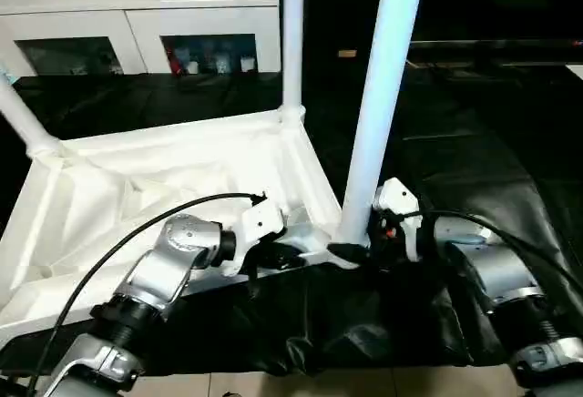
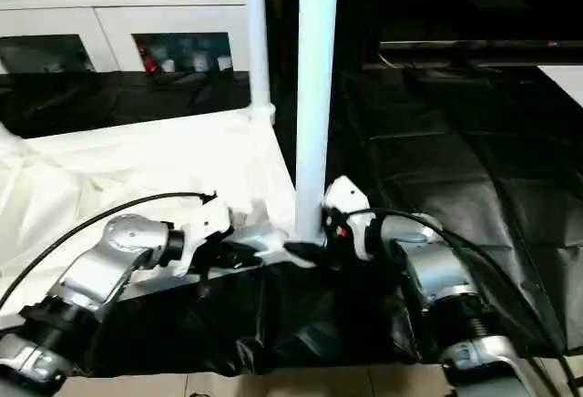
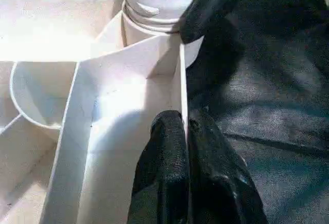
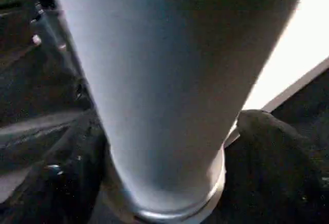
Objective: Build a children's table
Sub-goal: Rotate leg to tighten
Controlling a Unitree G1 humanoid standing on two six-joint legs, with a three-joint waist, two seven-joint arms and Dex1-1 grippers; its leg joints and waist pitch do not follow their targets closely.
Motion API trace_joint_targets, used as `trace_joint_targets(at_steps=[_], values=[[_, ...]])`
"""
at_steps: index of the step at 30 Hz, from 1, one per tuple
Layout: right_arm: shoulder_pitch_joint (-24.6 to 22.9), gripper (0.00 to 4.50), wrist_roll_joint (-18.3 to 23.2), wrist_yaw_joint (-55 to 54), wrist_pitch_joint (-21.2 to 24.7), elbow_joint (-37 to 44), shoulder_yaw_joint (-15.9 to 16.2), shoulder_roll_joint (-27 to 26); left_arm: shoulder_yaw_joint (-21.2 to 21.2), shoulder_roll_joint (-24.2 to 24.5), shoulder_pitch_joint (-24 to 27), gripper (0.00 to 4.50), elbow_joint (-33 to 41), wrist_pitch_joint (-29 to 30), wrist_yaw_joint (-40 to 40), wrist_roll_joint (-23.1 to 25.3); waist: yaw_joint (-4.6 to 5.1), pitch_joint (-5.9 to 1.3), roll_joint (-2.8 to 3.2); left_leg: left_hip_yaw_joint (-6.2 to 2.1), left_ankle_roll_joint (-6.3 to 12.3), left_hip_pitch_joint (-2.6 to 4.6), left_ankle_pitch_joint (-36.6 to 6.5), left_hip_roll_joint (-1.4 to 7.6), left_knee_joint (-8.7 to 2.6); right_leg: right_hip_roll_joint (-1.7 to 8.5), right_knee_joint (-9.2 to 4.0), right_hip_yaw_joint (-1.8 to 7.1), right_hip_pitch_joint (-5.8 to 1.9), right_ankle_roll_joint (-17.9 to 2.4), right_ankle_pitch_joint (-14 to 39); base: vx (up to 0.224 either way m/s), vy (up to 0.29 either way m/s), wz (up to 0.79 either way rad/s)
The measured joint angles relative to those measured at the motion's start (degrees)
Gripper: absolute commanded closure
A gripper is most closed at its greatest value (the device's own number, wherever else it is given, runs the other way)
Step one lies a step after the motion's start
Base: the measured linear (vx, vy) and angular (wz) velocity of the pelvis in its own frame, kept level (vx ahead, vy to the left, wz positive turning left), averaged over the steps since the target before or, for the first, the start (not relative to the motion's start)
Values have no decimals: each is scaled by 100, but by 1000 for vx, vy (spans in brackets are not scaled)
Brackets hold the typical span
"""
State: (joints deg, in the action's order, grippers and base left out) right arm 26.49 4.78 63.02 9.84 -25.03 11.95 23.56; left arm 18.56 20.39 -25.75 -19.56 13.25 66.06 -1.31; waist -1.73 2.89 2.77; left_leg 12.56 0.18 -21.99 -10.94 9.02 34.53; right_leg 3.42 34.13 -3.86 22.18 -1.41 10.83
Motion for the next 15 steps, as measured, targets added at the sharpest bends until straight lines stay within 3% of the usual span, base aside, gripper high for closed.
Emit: trace_joint_targets(at_steps=[15], values=[[-46, 175, 6, 127, -31, 17, 89, -74, -15, -23, 23, 450, -11, -1, -78, 10, 2, -4, 0, 0, 0, 9, 0, 0, 1, 0, 2, 1, -7, 0, 0, 0, 0, 0]])
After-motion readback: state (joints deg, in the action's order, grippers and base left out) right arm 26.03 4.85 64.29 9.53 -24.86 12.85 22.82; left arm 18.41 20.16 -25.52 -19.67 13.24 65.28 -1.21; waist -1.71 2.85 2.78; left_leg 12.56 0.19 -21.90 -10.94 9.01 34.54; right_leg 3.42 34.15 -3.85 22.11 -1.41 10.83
